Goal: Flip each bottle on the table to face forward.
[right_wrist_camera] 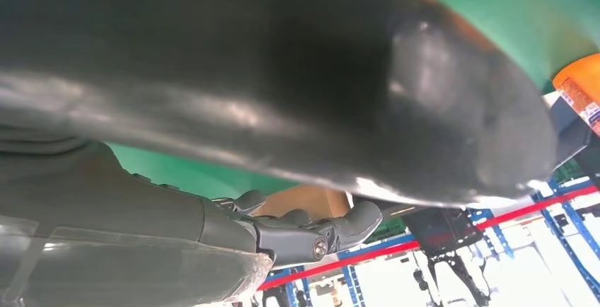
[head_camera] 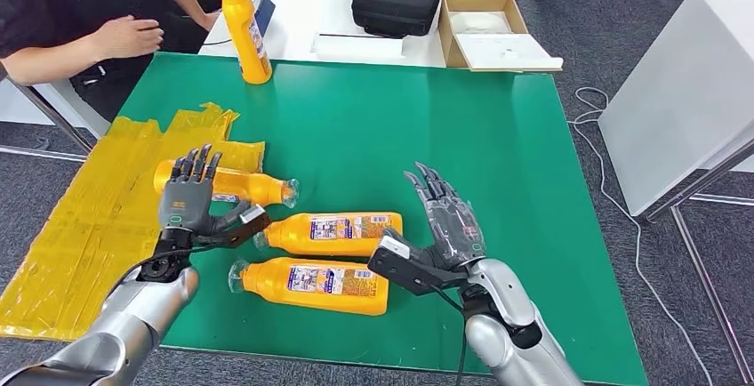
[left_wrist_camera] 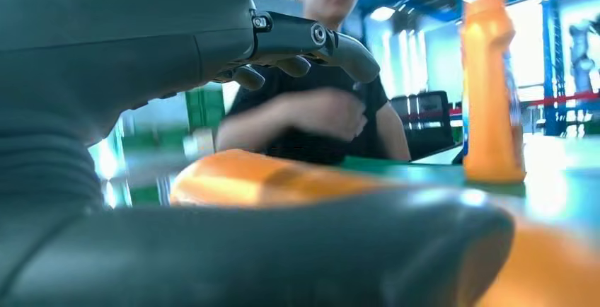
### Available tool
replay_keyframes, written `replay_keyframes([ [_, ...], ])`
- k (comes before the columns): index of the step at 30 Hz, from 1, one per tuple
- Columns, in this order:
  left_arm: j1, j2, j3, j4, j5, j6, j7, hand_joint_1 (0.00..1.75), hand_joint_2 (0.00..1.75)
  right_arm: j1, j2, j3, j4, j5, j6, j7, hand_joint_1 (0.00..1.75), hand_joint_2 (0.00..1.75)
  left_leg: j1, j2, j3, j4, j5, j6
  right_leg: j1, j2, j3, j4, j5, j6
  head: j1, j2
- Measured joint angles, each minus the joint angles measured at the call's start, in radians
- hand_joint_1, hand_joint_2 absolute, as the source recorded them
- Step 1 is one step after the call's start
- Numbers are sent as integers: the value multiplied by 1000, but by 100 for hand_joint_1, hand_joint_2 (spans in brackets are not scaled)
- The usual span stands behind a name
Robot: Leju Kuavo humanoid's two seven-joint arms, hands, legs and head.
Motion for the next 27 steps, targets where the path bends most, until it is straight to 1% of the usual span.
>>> replay_keyframes([
  [1, -7, -6, 42, -2, 93, -5, -82, 0, 0, 0, 3, 1, 0, 0, 6, -6, 0, 0, 0, 0, 0, 0, 0, 0, 0, 0, 0, 0, 0, 0, 0, 0],
  [2, -19, -12, 90, 1, 210, -22, -185, 0, 0, 0, 6, 4, 1, -2, 13, -13, 0, 44, 0, 0, 0, 0, 0, 0, 0, 0, 0, 0, 0, 0, 0, 0],
  [3, -36, -18, 145, 6, 344, -59, -293, 0, 0, -1, 9, 10, 3, -4, 20, -19, 0, 87, 0, 0, 0, 0, 0, 0, 0, 0, 0, 0, 0, 0, 0, 0],
  [5, -71, -28, 260, 4, 622, -187, -470, 0, 0, -5, 19, 29, 8, -8, 29, -24, 0, 175, 1, 0, 0, 0, 1, -1, 0, 0, 0, 0, 0, 0, 0, 0],
  [6, -83, -31, 311, -9, 742, -259, -520, 0, 0, -7, 25, 41, 10, -8, 31, -24, 0, 175, 1, 1, 0, 0, 1, -1, 0, 0, 0, 0, 1, 0, 0, 0],
  [8, -92, -37, 381, -55, 906, -364, -553, 0, 0, -6, 38, 64, 8, 1, 32, -13, 0, 175, 1, 1, 0, 0, 1, -1, 0, 1, 0, 0, 1, 0, 0, 0],
  [11, -89, -45, 418, -129, 1032, -423, -549, 0, 0, 10, 52, 97, -25, 39, 32, 26, 0, 175, 1, -1, 0, 0, 1, -2, 0, 0, -1, 0, 0, -1, 0, 0],
  [13, -85, -51, 422, -171, 1082, -430, -545, 0, 0, 26, 62, 123, -64, 78, 40, 59, 0, 175, 1, -1, -1, 0, 1, -2, 0, 0, -1, 0, 0, -1, 0, 0],
  [17, -78, -60, 420, -232, 1142, -411, -526, 0, 0, 48, 81, 193, -125, 132, 70, 104, 0, 175, 1, 0, -1, 0, 1, -2, 0, 0, -1, 0, 0, -1, 0, 0],
  [21, -56, -58, 418, -275, 1181, -403, -520, 0, 0, 54, 89, 258, -151, 158, 75, 122, 0, 175, 1, 0, -1, 0, 1, -2, 0, 0, -1, 0, 0, -1, 0, 0],
  [27, -21, -51, 419, -315, 1203, -396, -520, 0, 0, 59, 89, 293, -164, 200, 74, 141, 0, 175, 1, 0, -1, 0, 1, -2, 0, 0, -1, 0, 0, -1, 0, 0],
])
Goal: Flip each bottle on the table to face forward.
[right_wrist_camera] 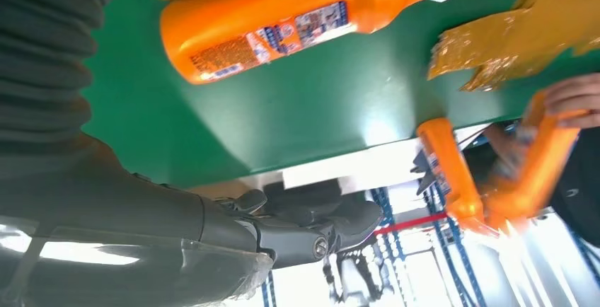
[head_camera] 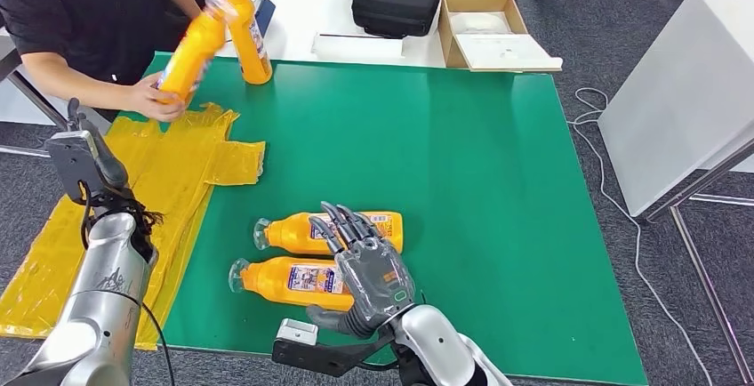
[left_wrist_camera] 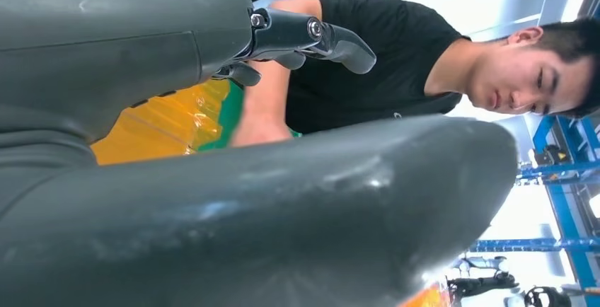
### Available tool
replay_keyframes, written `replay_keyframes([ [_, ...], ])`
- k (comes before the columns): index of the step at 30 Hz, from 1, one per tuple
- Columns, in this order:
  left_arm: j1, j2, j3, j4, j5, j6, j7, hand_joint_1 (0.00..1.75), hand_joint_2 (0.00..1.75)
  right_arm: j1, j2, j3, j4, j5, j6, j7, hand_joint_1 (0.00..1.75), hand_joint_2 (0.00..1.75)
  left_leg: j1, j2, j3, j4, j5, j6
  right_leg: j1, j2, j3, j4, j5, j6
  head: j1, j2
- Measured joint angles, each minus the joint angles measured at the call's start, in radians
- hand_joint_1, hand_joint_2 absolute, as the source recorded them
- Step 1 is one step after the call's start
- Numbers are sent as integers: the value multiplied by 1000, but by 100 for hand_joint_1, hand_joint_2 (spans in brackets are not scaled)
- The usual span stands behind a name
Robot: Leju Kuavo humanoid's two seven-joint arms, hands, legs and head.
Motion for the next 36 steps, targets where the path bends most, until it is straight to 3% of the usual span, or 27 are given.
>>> replay_keyframes([
  [18, 136, 5, 49, -184, 20, 5, 54, 0, 0, 29, 24, -1, 153, 111, 25, 55, 0, 175, 0, 0, 0, 0, 0, 0, 0, 0, -1, 0, 0, 0, 0, 0],
  [36, 142, 1, 74, -210, 24, 9, 64, 0, 0, 27, 41, -29, 330, 43, 23, 40, 0, 175, 0, 0, 0, 0, 0, 0, 0, 0, -1, 0, 0, 0, 0, 0],
])
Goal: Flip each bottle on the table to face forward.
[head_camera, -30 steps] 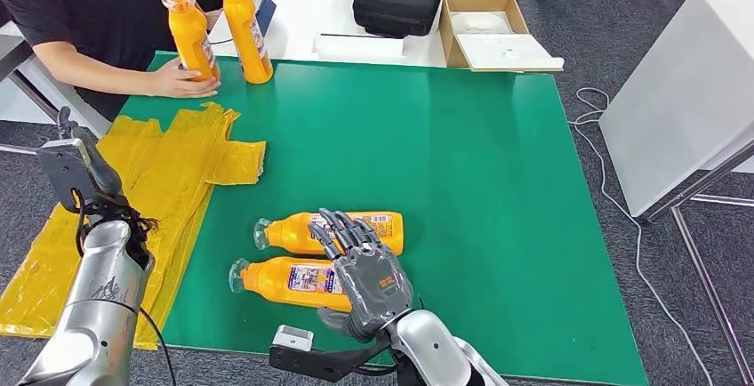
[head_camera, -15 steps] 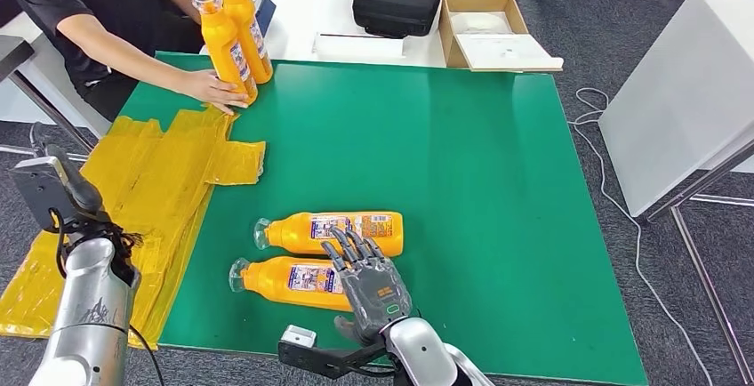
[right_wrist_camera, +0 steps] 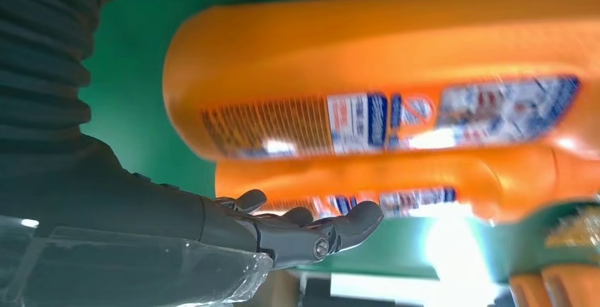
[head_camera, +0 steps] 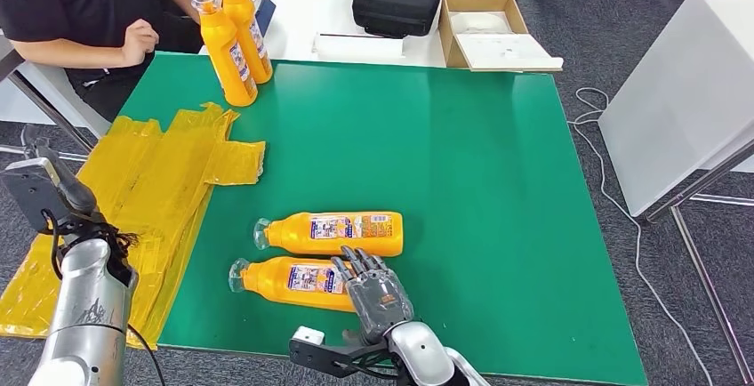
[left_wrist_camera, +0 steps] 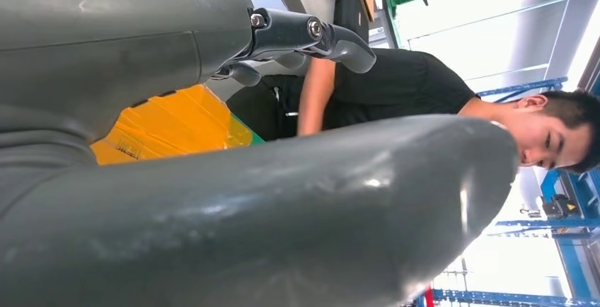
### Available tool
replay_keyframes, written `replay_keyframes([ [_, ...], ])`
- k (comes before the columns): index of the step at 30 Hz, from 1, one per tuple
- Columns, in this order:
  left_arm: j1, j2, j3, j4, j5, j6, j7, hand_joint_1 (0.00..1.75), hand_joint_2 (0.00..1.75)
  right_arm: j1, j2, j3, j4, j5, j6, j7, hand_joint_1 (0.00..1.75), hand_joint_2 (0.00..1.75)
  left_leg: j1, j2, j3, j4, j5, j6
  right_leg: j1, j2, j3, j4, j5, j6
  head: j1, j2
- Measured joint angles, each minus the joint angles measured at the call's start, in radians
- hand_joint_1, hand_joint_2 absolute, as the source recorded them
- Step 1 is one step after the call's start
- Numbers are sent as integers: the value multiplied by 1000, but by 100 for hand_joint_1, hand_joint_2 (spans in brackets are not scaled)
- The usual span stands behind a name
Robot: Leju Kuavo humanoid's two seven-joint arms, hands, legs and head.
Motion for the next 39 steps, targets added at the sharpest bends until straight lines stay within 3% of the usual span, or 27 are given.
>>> replay_keyframes([
  [12, 5, -4, 2, -6, 12, 12, -1, 0, 0, 1, 20, -30, 60, -4, -2, -3, 0, 175, 0, 0, 0, 0, 0, 0, 0, 0, 0, 0, 0, 0, 0, 0],
  [14, 5, -6, 3, -9, 14, 17, 0, 0, 0, 2, 25, -38, 70, -4, -2, -4, 8, 175, 0, 0, 0, 0, 0, 0, 0, 0, 0, 0, 0, 0, 0, 0],
  [16, 5, -7, 3, -10, 16, 19, 2, 0, 0, 2, 31, -45, 82, -3, 0, -7, 34, 175, 0, 0, 0, 0, 0, 0, 0, 0, 0, 0, 0, 0, 0, 0],
  [17, 5, -7, 4, -10, 17, 20, 2, 0, 0, 2, 34, -48, 88, -2, 2, -9, 39, 175, 0, 0, 0, 0, 0, 0, 0, 0, 0, 0, 0, 0, 0, 0],
  [18, 6, -7, 5, -12, 19, 20, 2, 0, 0, 2, 36, -51, 94, 0, 4, -10, 36, 175, 0, 0, 0, 0, 0, 0, 0, 0, 0, 0, 0, 0, 0, 0],
  [21, 9, -7, 11, -20, 25, 18, 2, 0, 0, 2, 46, -61, 116, 14, 14, -12, 1, 175, 0, 0, 0, 0, 0, 0, 0, 0, 0, 0, 0, 0, 0, 0],
  [37, 16, -26, 22, -44, 18, 15, 9, 0, 0, 20, 80, -115, 157, 94, 56, 7, 0, 175, 0, 0, 4, 0, 0, 0, 0, 0, 1, 0, 0, 0, 0, 0],
  [39, 15, -28, 24, -45, 15, 14, 10, 0, 0, 22, 81, -118, 157, 103, 62, 7, 78, 175, 0, 0, 4, 0, 0, 0, 0, 0, 1, 0, 0, 0, 0, 0],
])
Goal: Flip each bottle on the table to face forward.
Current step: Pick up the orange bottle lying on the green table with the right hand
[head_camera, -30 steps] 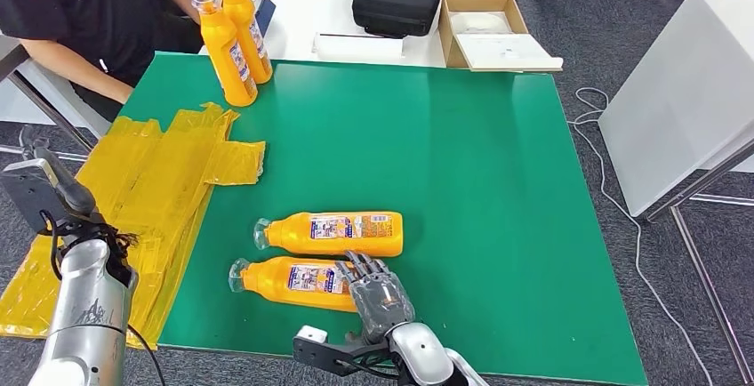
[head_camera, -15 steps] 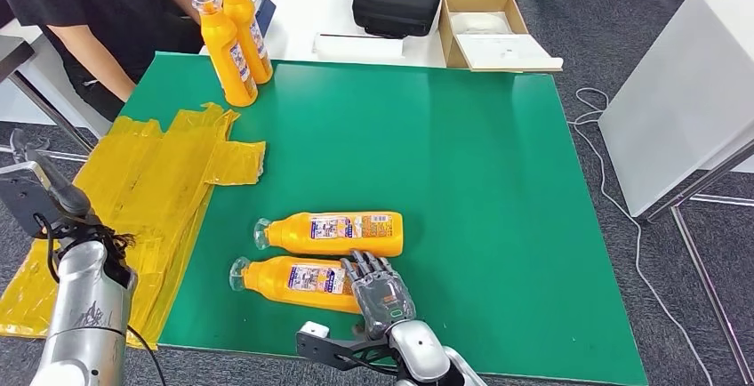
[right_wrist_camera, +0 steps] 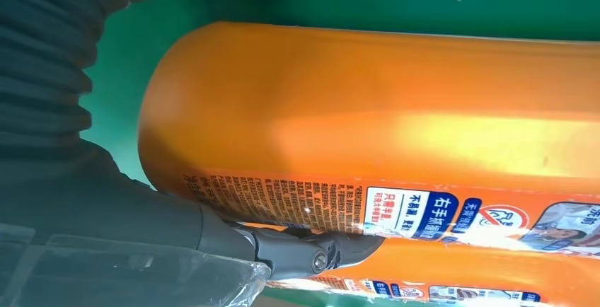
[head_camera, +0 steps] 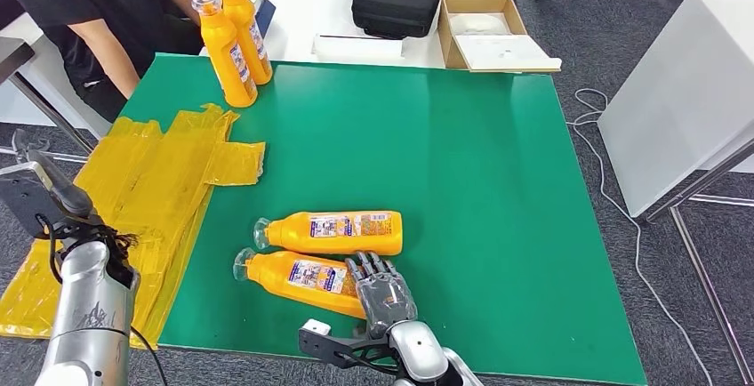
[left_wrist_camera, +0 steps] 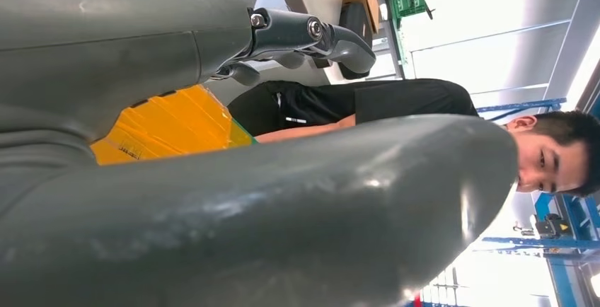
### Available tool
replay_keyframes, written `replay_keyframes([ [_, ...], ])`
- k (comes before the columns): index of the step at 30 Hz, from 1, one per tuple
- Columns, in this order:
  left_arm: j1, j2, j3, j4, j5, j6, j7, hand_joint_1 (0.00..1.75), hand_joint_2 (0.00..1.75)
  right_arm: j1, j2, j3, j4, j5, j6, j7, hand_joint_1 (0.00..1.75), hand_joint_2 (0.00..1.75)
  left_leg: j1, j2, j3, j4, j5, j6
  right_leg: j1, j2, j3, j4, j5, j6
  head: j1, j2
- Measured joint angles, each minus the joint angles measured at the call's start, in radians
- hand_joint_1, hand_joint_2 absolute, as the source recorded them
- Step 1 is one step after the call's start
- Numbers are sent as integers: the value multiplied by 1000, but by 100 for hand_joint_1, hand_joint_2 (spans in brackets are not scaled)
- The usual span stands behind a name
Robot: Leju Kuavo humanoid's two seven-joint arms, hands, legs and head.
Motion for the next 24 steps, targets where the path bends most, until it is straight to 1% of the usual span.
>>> replay_keyframes([
  [2, -2, -2, 2, -2, -4, -1, 1, 0, 0, 2, 1, -3, 0, 12, 9, -1, 165, 175, 0, 0, 0, 0, 0, 0, 0, 0, 0, 0, 0, 0, 0, 0],
  [3, -3, -3, 4, -3, -6, -1, 2, 0, 0, 3, 2, -4, 0, 17, 12, -3, 174, 175, 0, 0, 0, 0, 0, 0, 0, 0, 0, 0, 0, 0, 0, 0],
  [11, -11, -6, 21, -6, -8, -9, 2, 0, 0, 4, 10, -22, 0, 30, 17, -23, 175, 175, 0, 1, 2, 0, 0, 0, 0, 0, 1, 0, 0, 0, 0, 0],
  [24, -11, -6, 51, -8, -6, -23, -4, 0, 0, 8, 28, -55, -3, 15, 23, -55, 175, 175, 0, 1, 2, 0, 0, 0, 0, 0, 2, 0, 0, 0, 0, 0],
])
